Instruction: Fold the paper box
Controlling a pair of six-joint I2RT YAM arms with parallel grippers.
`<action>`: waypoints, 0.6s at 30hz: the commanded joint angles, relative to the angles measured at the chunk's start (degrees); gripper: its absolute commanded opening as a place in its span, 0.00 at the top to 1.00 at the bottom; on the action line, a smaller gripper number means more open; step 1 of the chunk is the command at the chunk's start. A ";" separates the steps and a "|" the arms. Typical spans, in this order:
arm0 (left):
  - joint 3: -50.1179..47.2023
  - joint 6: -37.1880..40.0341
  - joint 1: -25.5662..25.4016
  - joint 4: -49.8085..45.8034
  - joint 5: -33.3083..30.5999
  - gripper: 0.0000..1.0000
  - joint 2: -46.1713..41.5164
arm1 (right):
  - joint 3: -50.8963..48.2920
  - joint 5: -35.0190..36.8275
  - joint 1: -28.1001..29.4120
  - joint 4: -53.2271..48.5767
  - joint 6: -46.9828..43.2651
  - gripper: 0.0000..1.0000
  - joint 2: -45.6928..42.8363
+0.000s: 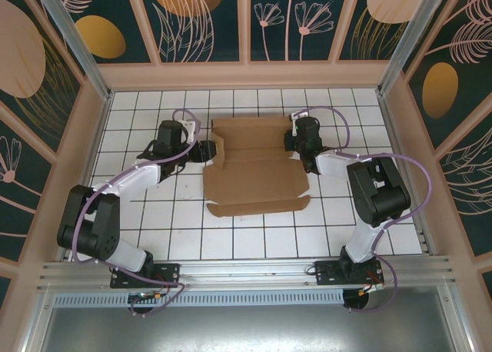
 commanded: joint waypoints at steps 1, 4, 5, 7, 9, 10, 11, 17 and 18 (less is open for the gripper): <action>3.32 2.17 -0.33 0.46 -0.02 0.42 2.63 | 0.56 -1.16 -0.38 -0.03 1.25 1.00 0.32; 4.48 2.07 -0.27 1.52 1.56 0.40 3.97 | 0.42 -1.33 -0.28 -0.10 1.16 1.00 0.15; 4.55 2.16 -0.34 1.92 1.50 0.39 4.25 | 0.40 -1.33 -0.29 -0.12 1.08 1.00 0.07; 4.55 2.48 -0.41 2.55 1.87 0.38 4.92 | 0.32 -1.27 -0.32 -0.21 1.07 1.00 -0.14; 4.54 3.24 -0.75 3.01 2.52 0.37 5.59 | 0.18 -1.31 -0.33 -0.19 1.00 1.00 -0.25; 4.54 3.41 -0.78 3.33 2.53 0.36 5.86 | 0.16 -1.31 -0.31 -0.21 0.98 1.00 -0.35; 4.54 3.61 -0.85 3.77 2.51 0.36 6.19 | 0.16 -1.38 -0.33 -0.21 0.98 1.00 -0.33; 4.54 5.71 -1.06 7.07 -0.27 0.33 6.59 | 0.32 -1.49 -0.32 -0.30 0.81 1.00 -0.29; 4.54 6.16 -1.10 7.69 -1.14 0.33 6.52 | 0.31 -1.59 -0.33 -0.30 0.81 1.00 -0.30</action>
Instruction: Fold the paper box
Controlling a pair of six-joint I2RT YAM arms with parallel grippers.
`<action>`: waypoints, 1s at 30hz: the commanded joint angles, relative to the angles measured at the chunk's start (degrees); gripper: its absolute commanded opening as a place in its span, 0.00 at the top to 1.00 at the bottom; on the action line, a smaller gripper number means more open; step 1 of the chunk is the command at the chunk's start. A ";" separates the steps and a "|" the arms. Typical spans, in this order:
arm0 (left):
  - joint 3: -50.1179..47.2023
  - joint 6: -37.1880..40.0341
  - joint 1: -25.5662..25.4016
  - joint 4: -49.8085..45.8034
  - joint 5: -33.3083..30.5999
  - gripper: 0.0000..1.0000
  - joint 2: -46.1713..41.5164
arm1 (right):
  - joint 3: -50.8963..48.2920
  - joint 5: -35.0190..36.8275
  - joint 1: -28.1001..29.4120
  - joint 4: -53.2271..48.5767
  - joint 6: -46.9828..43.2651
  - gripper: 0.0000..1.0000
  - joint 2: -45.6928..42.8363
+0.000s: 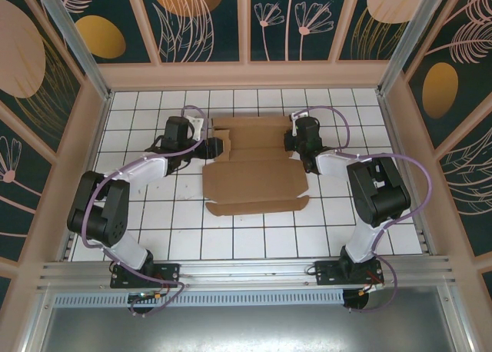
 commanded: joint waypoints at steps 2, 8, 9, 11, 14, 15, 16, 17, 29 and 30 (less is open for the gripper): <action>1.57 3.51 -0.29 5.08 -5.00 0.33 0.34 | 0.32 -1.69 -0.32 -0.21 0.61 1.00 -0.22; 1.57 8.23 -0.34 7.98 -9.04 0.33 1.94 | 0.26 -2.12 -0.33 -0.21 0.44 1.00 -0.29; 1.57 9.10 -0.33 8.40 -9.43 0.33 2.44 | 0.10 -1.97 -0.32 -0.04 0.43 1.00 -0.33; 1.57 10.54 -0.29 9.35 -10.78 0.33 3.70 | -0.04 -1.83 -0.33 0.18 0.43 1.00 -0.54; 3.73 11.27 -0.29 9.33 -11.47 0.34 5.58 | -0.08 -1.98 -0.29 0.14 0.34 1.00 -0.53; 4.06 11.43 -0.29 9.41 -11.71 0.35 6.36 | -0.16 -2.01 -0.28 0.22 0.34 1.00 -0.54; 4.41 11.78 -0.30 9.40 -12.40 0.35 6.74 | -0.18 -1.90 -0.24 0.23 0.43 1.00 -0.61; 4.64 12.01 -0.30 9.68 -13.08 0.35 7.03 | -0.25 -1.68 -0.25 0.31 0.60 1.00 -0.58; 5.12 10.99 -0.66 10.04 -22.19 0.62 9.00 | -0.66 1.00 1.36 -0.12 0.59 1.00 -1.89; 4.92 11.06 -0.99 10.14 -24.24 0.66 8.97 | -0.81 1.95 1.83 -0.17 0.73 1.00 -2.10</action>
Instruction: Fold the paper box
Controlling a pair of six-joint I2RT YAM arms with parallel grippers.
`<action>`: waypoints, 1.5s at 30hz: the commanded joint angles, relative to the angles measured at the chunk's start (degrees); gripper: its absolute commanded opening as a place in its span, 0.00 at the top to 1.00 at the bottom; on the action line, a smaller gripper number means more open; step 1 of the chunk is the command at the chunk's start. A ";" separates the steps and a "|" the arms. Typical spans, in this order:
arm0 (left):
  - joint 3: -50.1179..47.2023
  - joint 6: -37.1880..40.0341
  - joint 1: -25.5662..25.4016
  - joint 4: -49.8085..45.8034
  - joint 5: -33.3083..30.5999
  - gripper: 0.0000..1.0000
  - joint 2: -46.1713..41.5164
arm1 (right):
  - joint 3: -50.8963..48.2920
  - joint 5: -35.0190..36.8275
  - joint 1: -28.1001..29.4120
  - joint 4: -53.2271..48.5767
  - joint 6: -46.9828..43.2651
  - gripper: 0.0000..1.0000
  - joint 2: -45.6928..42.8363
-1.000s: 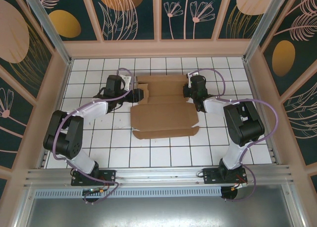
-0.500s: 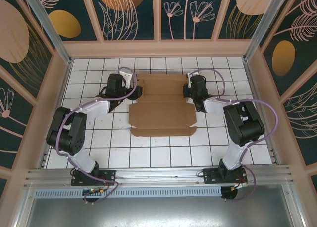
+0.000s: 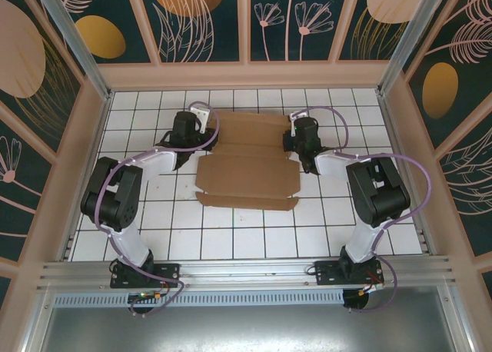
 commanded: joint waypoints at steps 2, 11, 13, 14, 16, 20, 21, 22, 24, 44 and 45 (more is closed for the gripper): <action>0.30 0.12 -0.67 1.16 -12.00 0.72 0.51 | -1.05 3.13 1.79 -0.07 1.34 1.00 -2.59; -0.73 -3.00 -1.81 0.27 -23.89 0.83 0.59 | -2.39 10.17 5.25 0.84 4.69 1.00 -4.62; -0.86 -3.51 -1.84 -0.05 -25.85 0.83 0.68 | -2.20 11.53 5.94 0.61 4.88 1.00 -4.96; -0.87 -3.85 -1.83 -0.26 -26.45 0.84 0.68 | -1.94 12.03 6.32 0.42 5.12 1.00 -5.10; -0.51 -4.41 -2.01 -0.83 -26.67 0.84 0.92 | -1.58 13.14 6.98 0.15 5.48 1.00 -5.29; 0.62 -4.04 -3.38 -2.05 -29.79 0.88 1.42 | 0.22 16.81 7.54 -1.77 6.63 1.00 -4.57; 0.94 -4.09 -3.55 -2.49 -30.10 0.90 1.60 | 0.88 17.77 7.54 -2.57 6.90 1.00 -4.20; 1.37 -4.20 -3.75 -2.93 -30.68 0.91 1.82 | 1.21 18.40 7.54 -3.12 7.19 1.00 -4.12; 1.70 -4.69 -3.72 -3.44 -31.52 0.92 2.04 | 1.61 19.22 7.54 -3.80 7.60 1.00 -4.14; -12.36 -11.57 -3.73 13.28 -9.73 0.43 -9.14 | -1.75 13.22 3.25 1.38 -0.55 1.00 -4.01; -13.35 -11.73 -3.75 14.66 -8.38 0.41 -10.43 | -1.93 13.31 3.27 1.67 -0.62 1.00 -3.99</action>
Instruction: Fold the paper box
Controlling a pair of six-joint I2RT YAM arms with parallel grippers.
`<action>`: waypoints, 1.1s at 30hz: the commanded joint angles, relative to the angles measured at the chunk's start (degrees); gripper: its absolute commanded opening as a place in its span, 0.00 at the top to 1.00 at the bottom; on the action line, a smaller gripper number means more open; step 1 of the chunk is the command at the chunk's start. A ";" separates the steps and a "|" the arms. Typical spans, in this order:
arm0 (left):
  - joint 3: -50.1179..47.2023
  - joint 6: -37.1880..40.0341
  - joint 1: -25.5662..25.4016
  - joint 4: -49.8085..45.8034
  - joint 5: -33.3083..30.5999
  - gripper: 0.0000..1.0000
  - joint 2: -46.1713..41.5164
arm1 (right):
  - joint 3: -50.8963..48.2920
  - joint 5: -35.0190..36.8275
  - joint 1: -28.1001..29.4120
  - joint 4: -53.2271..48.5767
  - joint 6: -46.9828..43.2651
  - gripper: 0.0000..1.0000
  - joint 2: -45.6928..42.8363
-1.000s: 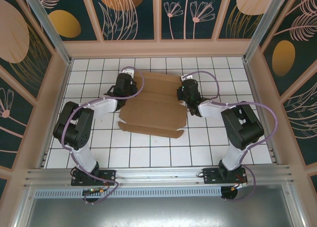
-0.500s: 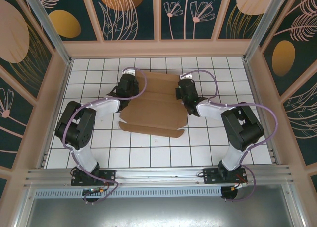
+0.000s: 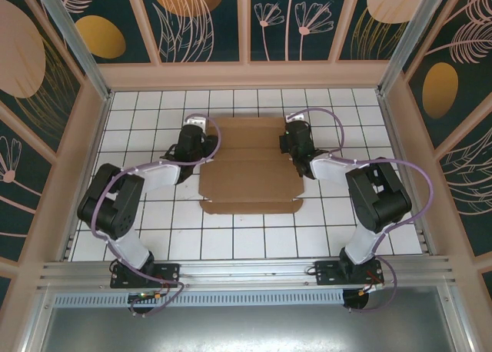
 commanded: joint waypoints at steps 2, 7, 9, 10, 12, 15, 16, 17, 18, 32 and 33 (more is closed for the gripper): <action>-4.05 -2.80 0.76 8.45 5.68 0.40 -6.72 | -1.25 2.23 -1.04 3.16 -1.74 1.00 -1.60; -7.31 -3.60 0.72 11.72 7.87 0.40 -10.79 | -1.53 2.23 -1.12 3.74 -1.73 1.00 -1.36; -7.54 -3.91 0.68 11.43 8.88 0.40 -11.64 | -1.69 2.06 -1.14 3.98 -1.61 1.00 -1.34; -8.13 -4.29 0.80 12.53 9.36 0.41 -12.70 | -1.83 1.90 -1.13 4.13 -1.68 1.00 -1.26; -10.43 -5.89 0.80 17.00 8.85 0.41 -15.26 | -1.95 1.70 -1.14 4.23 -1.71 1.00 -1.27; -8.84 -8.94 1.44 18.13 8.16 0.36 -16.06 | -2.25 1.00 -1.10 4.37 -1.87 1.00 -1.27; -6.45 -9.75 1.87 16.65 8.96 0.36 -15.42 | -2.22 0.95 -1.14 4.44 -1.86 1.00 -1.25; -3.98 -10.70 2.23 15.03 9.87 0.35 -14.22 | -2.16 0.84 -1.15 4.36 -1.93 1.00 -1.27; -1.80 -11.83 2.62 13.77 10.84 0.35 -12.88 | -2.14 0.69 -1.13 4.26 -1.96 1.00 -1.17; -0.21 -19.74 4.40 16.15 16.48 0.38 0.62 | -2.00 -0.21 -1.03 3.29 -1.70 1.00 -0.82; -0.47 -20.10 4.40 16.23 16.71 0.39 1.37 | -2.19 -0.32 -0.95 3.33 -1.65 1.00 -0.85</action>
